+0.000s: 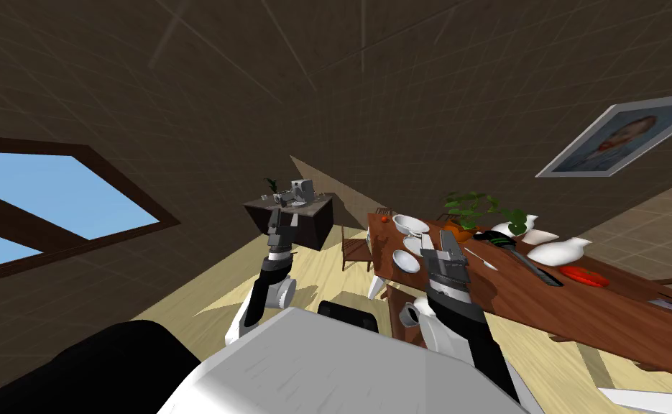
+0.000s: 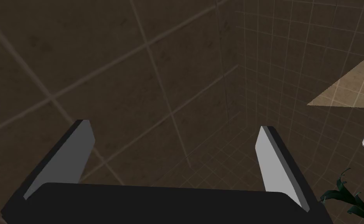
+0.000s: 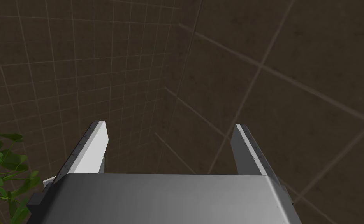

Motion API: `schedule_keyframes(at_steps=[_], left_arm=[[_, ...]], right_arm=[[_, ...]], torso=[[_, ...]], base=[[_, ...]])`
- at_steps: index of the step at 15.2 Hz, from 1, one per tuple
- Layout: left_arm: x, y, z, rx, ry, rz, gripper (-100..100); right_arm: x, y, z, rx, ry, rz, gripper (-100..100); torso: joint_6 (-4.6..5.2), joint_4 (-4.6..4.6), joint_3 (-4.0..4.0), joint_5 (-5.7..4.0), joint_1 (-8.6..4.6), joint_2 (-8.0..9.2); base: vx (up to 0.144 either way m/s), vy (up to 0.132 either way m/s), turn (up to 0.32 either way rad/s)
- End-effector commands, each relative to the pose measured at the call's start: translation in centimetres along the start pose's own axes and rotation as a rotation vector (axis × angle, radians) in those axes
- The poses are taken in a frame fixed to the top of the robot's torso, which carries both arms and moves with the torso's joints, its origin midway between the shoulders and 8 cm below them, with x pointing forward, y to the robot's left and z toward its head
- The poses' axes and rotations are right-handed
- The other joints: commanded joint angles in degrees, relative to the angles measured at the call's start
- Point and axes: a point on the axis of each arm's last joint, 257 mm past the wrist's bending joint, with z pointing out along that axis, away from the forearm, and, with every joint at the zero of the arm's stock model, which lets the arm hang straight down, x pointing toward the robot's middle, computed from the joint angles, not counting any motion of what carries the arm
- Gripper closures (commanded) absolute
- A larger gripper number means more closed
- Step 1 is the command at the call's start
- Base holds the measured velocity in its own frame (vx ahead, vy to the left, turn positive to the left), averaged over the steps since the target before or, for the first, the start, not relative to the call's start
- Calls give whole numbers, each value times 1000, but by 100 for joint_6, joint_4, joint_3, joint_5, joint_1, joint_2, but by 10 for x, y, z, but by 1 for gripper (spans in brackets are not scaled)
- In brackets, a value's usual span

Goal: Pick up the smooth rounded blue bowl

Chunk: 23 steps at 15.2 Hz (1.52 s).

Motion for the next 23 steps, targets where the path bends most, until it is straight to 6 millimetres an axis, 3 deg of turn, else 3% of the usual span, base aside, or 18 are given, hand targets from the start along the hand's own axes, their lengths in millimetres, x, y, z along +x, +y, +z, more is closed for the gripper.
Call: schedule_keyframes(at_steps=[1, 5, 7, 10, 11, 14, 17, 18, 19, 20, 23], left_arm=[[0, 0, 0, 0, 0, 0, 0], [0, 0, 0, 0, 0, 0, 0], [0, 0, 0, 0, 0, 0, 0], [0, 0, 0, 0, 0, 0, 0], [0, 0, 0, 0, 0, -1, 0], [0, 0, 0, 0, 0, 0, 0], [0, 0, 0, 0, 0, 0, 0], [0, 0, 0, 0, 0, 0, 0], [0, 0, 0, 0, 0, 0, 0], [0, 0, 0, 0, 0, 0, 0], [0, 0, 0, 0, 0, 0, 0]], right_arm=[[8, -5, -3, 10, 48, -18, -100], [20, -18, -12, 41, 113, -44, -100], [33, -39, -27, 93, 174, -71, -100], [53, -79, -63, 203, 269, -117, -100], [53, -80, -64, 207, 270, -118, -100], [69, -124, -118, 342, 383, -176, -100], [72, -145, -148, 412, 433, -200, -100], [74, -159, -173, 463, 483, -227, -100], [74, -162, -176, 472, 485, -227, -100], [74, -172, -201, 516, 538, -257, -100], [73, -177, -207, 534, 541, -258, -100]], torso=[[0, 0, 0, 0, 0, 0], [-1, 3, 8, 6, 32, 15], [-1, 5, 13, 9, 42, 24], [-3, 7, 20, 16, 81, 36], [-2, 9, 26, 20, 97, 46], [-2, 8, 23, 15, 72, 40], [-1, 8, 23, 13, 60, 41], [-1, 8, 21, 11, 46, 36], [-2, 7, 19, 9, 38, 32], [0, 6, 16, 7, 30, 27], [0, 4, 10, 4, 15, 16]], base=[[-10, 24, 31], [-38, 76, 47], [-61, 118, 71], [-97, 211, 145], [-109, 199, 74], [-73, 163, 136], [-68, 121, 102], [-40, 79, 127], [-24, 63, 93], [-14, 57, 121], [-6, 34, 33]])
